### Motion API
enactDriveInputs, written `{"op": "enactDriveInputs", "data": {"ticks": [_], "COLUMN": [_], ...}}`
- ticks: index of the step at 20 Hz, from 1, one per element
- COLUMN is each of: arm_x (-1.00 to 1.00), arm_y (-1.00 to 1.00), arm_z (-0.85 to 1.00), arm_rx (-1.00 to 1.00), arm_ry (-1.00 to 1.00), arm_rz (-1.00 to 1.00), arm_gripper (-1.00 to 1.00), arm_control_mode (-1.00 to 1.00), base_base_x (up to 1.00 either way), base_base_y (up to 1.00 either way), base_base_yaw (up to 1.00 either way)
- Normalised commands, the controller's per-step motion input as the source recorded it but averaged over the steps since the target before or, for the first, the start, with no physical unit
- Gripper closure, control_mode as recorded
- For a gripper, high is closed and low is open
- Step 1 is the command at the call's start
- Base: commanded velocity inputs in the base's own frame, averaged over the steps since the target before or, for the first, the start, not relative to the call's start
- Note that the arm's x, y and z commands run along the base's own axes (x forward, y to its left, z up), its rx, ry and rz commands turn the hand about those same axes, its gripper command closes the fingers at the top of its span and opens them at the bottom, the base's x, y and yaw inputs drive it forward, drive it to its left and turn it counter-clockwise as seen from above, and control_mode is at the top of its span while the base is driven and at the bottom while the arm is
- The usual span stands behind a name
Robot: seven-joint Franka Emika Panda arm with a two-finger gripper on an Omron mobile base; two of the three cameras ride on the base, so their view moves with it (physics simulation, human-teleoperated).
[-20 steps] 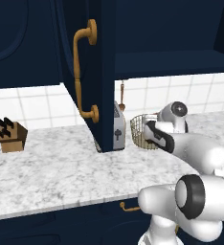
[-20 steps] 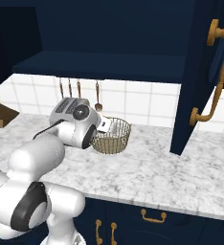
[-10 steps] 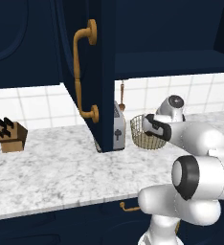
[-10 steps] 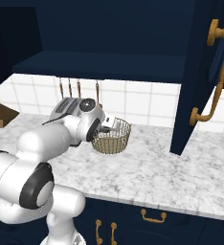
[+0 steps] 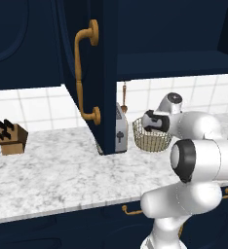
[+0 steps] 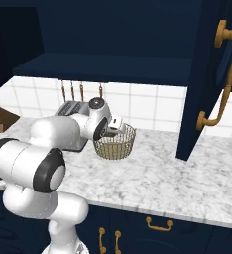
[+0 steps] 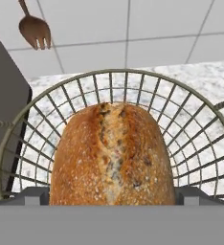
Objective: Open the cabinet, pick up the bread from the cabinet and place it in the basket. Then move the basket to the dining counter.
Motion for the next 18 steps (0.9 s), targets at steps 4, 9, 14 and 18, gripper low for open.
{"op": "enactDriveInputs", "data": {"ticks": [4, 9, 14, 18], "arm_x": [0.31, 0.23, 0.01, 0.06], "arm_y": [0.00, 0.00, -0.01, -0.07], "arm_z": [-0.27, -0.23, -0.15, -0.05], "arm_rx": [0.00, 0.00, 0.00, 0.00], "arm_ry": [0.05, 0.05, 0.04, 0.01], "arm_rz": [0.05, 0.05, 0.05, 0.05], "arm_gripper": [1.00, 1.00, 1.00, 1.00], "arm_control_mode": [-1.00, -1.00, -1.00, -1.00], "base_base_x": [0.00, 0.00, 0.00, 0.00], "base_base_y": [0.00, 0.00, 0.00, 0.00], "base_base_yaw": [0.00, 0.00, 0.00, 0.00]}}
